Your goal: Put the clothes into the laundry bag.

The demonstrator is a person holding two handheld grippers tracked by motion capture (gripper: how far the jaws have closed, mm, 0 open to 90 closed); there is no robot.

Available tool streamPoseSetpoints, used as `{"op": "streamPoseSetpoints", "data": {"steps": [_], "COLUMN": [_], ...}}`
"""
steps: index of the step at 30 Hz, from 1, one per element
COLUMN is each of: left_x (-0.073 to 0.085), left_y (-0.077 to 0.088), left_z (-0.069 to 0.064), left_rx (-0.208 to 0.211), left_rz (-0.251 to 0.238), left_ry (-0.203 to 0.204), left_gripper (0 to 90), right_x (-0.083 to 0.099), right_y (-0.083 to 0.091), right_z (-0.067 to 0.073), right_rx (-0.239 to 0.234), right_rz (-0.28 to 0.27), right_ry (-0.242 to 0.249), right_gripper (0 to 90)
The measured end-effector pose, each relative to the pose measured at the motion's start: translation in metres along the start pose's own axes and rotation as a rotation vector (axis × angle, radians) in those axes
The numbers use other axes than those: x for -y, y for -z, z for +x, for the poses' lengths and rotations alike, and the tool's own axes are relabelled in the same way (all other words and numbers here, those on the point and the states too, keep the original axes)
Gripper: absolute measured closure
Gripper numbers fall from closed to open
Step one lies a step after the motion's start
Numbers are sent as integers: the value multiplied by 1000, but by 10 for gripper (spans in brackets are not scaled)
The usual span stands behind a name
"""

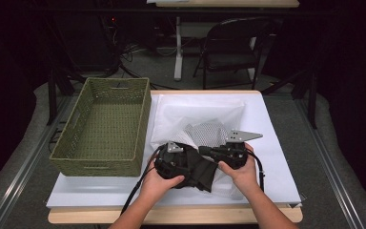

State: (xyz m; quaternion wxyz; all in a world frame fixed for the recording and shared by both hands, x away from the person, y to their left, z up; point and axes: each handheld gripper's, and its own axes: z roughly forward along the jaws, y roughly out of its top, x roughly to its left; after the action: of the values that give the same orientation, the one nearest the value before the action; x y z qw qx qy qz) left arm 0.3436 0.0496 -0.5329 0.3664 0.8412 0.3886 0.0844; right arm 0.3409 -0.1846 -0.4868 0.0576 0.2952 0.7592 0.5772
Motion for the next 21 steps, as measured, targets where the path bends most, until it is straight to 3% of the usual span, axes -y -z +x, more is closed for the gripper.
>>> {"op": "streamPoseSetpoints", "data": {"steps": [7,9,14,21], "left_x": [7,8,7,-3], "left_y": [-8,-9,-5,4], "left_z": [2,1,-3,0], "left_rx": [-5,-23,-20,24], "left_rz": [12,7,-8,-74], "left_ry": [-8,-19,-40,2], "left_gripper": [337,413,655,725], "right_x": [2,3,4,4], "right_y": [-2,-3,-5,-6], "right_z": [1,2,3,5], "right_rx": [3,7,2,-16], "right_rz": [12,22,31,33], "right_ry": [11,19,26,23], "right_gripper": [900,900,900,900]}}
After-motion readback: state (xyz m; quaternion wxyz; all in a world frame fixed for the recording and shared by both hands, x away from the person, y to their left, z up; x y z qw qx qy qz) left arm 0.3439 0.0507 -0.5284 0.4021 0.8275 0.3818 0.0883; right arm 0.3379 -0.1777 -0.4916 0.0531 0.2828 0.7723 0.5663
